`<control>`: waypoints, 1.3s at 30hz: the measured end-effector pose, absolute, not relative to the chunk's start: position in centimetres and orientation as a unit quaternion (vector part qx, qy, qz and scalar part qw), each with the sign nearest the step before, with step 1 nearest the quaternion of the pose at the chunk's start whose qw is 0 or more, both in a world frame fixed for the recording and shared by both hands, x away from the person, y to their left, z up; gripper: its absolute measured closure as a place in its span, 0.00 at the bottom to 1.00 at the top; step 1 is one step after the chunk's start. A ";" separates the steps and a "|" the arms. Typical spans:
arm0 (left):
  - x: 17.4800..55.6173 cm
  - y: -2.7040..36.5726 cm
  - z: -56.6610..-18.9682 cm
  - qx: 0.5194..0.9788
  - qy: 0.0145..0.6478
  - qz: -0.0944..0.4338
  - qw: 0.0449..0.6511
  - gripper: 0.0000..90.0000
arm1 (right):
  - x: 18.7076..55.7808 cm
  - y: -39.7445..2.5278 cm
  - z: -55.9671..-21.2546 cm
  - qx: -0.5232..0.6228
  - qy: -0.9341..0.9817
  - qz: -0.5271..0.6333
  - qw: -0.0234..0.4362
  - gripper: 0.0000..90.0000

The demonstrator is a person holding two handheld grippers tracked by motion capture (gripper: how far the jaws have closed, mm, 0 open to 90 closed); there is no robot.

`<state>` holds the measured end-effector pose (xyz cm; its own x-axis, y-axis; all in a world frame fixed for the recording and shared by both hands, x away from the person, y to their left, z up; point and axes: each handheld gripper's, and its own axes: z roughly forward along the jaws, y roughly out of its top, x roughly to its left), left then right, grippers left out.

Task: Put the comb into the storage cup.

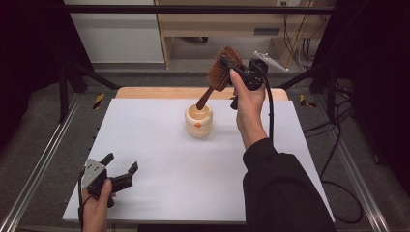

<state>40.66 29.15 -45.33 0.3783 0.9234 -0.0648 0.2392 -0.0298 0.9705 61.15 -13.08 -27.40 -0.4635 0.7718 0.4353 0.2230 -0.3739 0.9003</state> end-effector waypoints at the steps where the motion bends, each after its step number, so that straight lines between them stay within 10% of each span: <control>1: 40.7 29.1 -45.3 0.641 0.454 0.324 0.528 0.04 | 61.1 -13.0 -27.4 0.477 0.522 0.677 0.203 0.57; 39: 40.6 28.8 -45.3 0.648 0.445 0.324 0.527 0.04 | 61.8 -10.3 -30.8 0.461 0.587 0.627 0.223 0.56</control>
